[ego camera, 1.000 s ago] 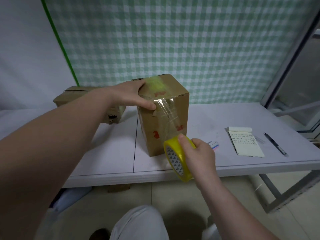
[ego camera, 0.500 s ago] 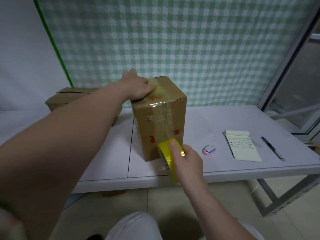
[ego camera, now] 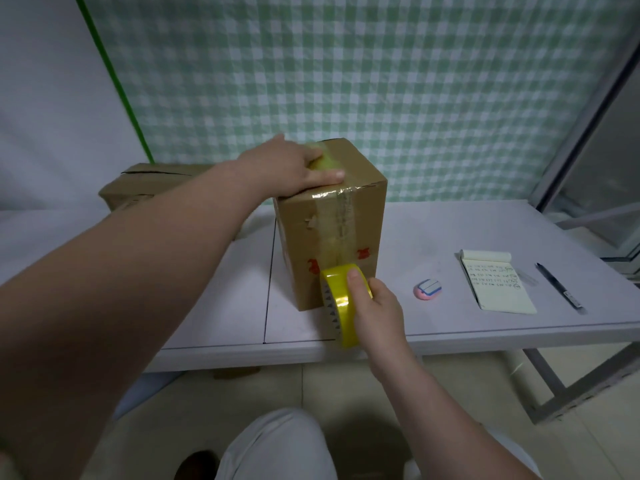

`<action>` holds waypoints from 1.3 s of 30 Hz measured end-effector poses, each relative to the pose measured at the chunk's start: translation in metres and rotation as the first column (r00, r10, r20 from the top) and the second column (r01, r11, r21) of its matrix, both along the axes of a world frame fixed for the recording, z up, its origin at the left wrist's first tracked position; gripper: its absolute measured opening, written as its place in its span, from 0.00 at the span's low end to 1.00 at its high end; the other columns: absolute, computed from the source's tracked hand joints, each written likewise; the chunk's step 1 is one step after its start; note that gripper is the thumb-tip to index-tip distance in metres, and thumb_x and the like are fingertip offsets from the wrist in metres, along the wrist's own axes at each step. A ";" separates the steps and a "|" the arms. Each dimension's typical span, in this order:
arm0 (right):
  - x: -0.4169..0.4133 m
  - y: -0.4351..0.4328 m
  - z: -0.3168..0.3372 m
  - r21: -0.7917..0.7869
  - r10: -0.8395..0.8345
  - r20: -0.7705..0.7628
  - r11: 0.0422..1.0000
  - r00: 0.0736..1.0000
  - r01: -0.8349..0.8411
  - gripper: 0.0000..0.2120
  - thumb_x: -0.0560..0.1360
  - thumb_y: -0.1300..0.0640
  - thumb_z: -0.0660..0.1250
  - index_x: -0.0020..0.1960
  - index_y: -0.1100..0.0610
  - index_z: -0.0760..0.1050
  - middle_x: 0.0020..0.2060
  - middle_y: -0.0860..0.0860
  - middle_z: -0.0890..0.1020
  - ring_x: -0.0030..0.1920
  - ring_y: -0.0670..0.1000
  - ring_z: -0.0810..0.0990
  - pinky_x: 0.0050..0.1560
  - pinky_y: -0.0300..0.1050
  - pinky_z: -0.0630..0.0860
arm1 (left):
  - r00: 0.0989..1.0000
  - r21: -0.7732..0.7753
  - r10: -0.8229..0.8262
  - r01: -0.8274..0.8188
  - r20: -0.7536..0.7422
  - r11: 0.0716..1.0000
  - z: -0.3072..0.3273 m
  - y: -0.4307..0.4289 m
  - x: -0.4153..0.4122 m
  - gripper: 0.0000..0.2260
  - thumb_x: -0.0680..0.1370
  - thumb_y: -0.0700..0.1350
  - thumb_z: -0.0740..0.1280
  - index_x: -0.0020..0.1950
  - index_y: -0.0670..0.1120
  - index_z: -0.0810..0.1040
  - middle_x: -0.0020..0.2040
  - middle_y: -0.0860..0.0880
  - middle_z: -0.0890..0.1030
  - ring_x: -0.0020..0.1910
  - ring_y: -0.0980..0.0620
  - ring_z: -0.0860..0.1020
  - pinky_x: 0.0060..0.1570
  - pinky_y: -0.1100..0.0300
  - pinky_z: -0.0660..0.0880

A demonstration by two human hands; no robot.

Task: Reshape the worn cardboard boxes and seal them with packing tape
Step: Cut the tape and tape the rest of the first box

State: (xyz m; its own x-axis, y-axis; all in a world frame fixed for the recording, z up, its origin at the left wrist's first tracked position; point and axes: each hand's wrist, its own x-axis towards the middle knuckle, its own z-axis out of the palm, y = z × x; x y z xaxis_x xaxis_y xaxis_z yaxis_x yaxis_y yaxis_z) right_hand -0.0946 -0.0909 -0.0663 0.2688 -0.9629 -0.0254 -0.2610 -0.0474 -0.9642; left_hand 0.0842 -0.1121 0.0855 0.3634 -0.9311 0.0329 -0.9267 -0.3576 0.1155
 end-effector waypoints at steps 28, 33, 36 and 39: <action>-0.043 0.000 0.056 -0.375 -0.039 -0.092 0.927 0.995 0.002 0.12 0.74 0.45 0.67 0.38 0.51 0.74 0.38 0.46 0.78 0.43 0.48 0.75 0.42 0.43 0.65 | -0.002 -0.127 -0.140 -0.411 -0.990 0.903 -0.120 0.085 -0.086 0.15 0.78 0.41 0.66 0.64 0.47 0.73 0.53 0.45 0.79 0.49 0.45 0.80 0.53 0.49 0.77; -0.023 -0.034 0.102 -0.696 -0.055 -0.297 0.696 0.953 -0.177 0.22 0.74 0.41 0.67 0.65 0.48 0.74 0.65 0.48 0.72 0.68 0.52 0.64 0.58 0.37 0.60 | -0.050 -0.117 -0.146 -0.381 -0.988 0.917 -0.125 0.084 -0.086 0.16 0.78 0.40 0.66 0.65 0.49 0.72 0.52 0.46 0.81 0.47 0.47 0.80 0.51 0.51 0.77; -0.007 -0.049 0.118 -0.671 0.004 -0.539 0.603 0.842 -0.432 0.31 0.73 0.36 0.64 0.73 0.45 0.66 0.75 0.49 0.62 0.75 0.57 0.53 0.73 0.51 0.55 | -0.090 -0.110 -0.152 -0.363 -0.984 0.925 -0.127 0.081 -0.089 0.15 0.78 0.42 0.66 0.64 0.50 0.73 0.51 0.47 0.81 0.46 0.48 0.81 0.43 0.55 0.80; 0.007 -0.060 0.120 -0.513 0.105 -0.679 0.640 0.726 -0.572 0.34 0.72 0.32 0.61 0.74 0.44 0.63 0.77 0.48 0.59 0.77 0.58 0.50 0.75 0.55 0.52 | -0.107 -0.113 -0.161 -0.356 -0.981 0.927 -0.128 0.078 -0.090 0.14 0.78 0.42 0.66 0.64 0.50 0.74 0.52 0.47 0.82 0.46 0.49 0.81 0.42 0.57 0.80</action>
State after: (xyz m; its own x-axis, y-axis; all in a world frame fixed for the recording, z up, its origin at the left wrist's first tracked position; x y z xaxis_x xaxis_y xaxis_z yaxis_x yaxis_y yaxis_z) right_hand -0.0881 -0.1509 0.0541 0.7367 -0.6069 0.2982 -0.5292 -0.7920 -0.3044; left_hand -0.0055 -0.0342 -0.0423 0.3234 -0.9108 -0.2566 0.3340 -0.1438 0.9315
